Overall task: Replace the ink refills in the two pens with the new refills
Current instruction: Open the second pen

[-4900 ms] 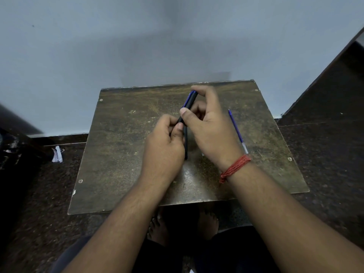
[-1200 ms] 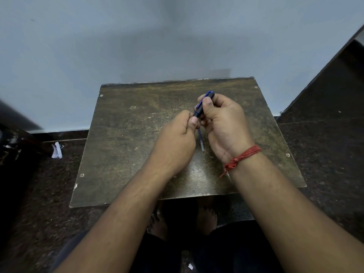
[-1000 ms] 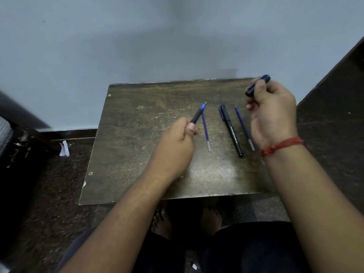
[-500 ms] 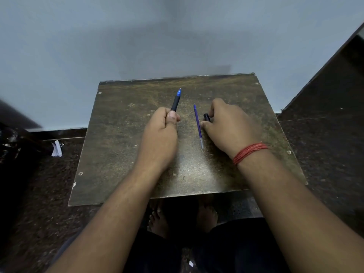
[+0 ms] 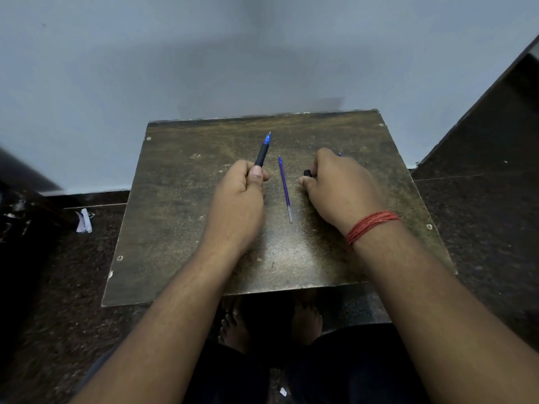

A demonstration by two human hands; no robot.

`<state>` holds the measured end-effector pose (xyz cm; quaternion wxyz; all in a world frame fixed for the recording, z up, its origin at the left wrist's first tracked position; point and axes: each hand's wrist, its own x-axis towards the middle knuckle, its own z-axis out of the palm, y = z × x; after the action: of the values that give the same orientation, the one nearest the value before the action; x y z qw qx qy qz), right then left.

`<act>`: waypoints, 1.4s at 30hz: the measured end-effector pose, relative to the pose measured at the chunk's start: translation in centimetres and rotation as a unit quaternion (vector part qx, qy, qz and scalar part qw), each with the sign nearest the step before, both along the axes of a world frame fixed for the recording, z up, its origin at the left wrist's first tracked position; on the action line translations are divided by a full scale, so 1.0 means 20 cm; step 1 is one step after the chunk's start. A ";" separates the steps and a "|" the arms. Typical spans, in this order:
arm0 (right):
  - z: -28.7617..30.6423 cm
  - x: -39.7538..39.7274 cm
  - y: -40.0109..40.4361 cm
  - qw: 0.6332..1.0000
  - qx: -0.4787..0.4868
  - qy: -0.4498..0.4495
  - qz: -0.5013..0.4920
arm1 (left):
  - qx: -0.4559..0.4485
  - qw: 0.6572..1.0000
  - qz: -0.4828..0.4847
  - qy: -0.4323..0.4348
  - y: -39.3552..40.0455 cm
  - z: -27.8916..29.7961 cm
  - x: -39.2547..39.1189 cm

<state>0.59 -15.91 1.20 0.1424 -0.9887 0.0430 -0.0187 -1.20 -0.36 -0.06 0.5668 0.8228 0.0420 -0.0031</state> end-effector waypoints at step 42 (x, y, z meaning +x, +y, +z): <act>0.02 0.03 0.04 0.785 0.616 -0.042 0.052 | -0.159 0.977 -0.130 0.057 -0.05 0.01 -0.01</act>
<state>1.17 -15.14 1.57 0.7239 -0.6894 -0.0120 -0.0223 -1.40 -1.39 0.14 0.6815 0.7193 -0.0336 -0.1304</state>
